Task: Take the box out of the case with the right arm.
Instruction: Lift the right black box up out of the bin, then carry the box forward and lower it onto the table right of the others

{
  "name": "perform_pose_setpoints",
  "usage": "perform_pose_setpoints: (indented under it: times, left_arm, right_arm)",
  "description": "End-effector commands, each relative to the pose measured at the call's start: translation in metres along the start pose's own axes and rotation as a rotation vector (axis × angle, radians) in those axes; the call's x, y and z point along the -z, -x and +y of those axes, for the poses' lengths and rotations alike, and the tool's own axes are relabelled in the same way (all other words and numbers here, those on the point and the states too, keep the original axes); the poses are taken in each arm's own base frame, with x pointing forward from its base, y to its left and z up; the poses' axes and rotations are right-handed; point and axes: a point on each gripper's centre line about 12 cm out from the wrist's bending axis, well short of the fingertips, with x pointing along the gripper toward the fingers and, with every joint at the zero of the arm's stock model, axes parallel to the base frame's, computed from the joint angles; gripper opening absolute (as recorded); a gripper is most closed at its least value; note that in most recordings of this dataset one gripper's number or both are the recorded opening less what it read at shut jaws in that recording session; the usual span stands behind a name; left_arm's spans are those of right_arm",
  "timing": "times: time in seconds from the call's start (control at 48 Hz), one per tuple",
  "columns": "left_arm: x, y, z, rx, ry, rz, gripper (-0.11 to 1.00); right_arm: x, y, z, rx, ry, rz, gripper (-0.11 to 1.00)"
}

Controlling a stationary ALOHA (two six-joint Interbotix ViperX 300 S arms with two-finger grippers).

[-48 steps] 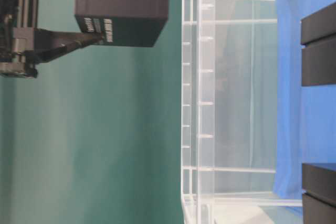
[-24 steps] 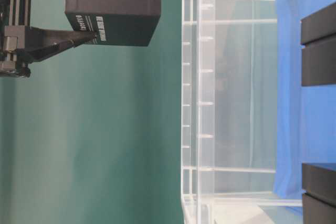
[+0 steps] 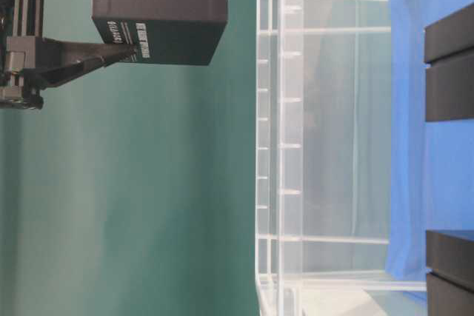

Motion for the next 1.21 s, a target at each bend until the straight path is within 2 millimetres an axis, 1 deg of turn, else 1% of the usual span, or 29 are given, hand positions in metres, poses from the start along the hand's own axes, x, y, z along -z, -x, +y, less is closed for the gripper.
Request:
perform_pose_setpoints:
  times: [0.0, 0.604, 0.749, 0.916, 1.061, 1.186]
  left_arm:
    - [-0.004, 0.005, 0.000, 0.000, 0.003, -0.020, 0.00]
    - [-0.004, 0.006, 0.000, 0.001, 0.005, -0.022, 0.00]
    - [-0.004, 0.005, 0.000, 0.000, 0.005, -0.020, 0.00]
    - [-0.004, 0.005, 0.000, 0.000, 0.005, -0.020, 0.00]
    - [-0.004, 0.005, 0.000, 0.000, 0.005, -0.020, 0.00]
    - [-0.004, 0.005, 0.000, 0.000, 0.005, -0.020, 0.00]
  right_arm:
    - [-0.001, 0.023, -0.007, -0.063, -0.006, -0.012, 0.65]
    - [-0.001, 0.024, -0.007, -0.065, -0.006, -0.012, 0.65]
    - [0.003, 0.024, -0.007, -0.063, -0.001, -0.007, 0.65]
    - [0.016, 0.028, -0.008, -0.074, 0.011, -0.002, 0.65]
    - [0.039, 0.032, -0.009, -0.073, 0.008, 0.008, 0.65]
    - [0.062, 0.036, -0.010, -0.069, 0.010, 0.018, 0.65]
